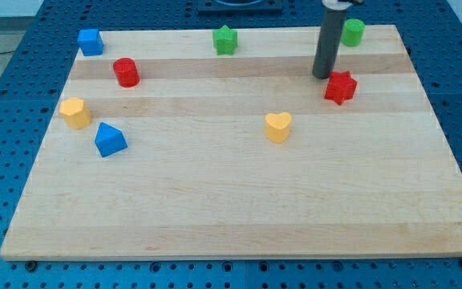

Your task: Push the red star below to the green circle

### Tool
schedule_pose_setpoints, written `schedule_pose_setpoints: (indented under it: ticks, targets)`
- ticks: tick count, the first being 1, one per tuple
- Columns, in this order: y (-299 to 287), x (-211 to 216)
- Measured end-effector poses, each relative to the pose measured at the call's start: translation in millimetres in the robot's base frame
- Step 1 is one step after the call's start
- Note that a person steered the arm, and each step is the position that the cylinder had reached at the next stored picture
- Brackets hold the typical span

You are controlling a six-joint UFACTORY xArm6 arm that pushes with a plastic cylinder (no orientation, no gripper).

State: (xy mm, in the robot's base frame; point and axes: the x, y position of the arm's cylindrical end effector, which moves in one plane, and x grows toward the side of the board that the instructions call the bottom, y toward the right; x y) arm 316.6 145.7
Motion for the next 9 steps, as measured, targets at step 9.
schedule_pose_setpoints:
  ticks: [9]
  targets:
    - [-8,90]
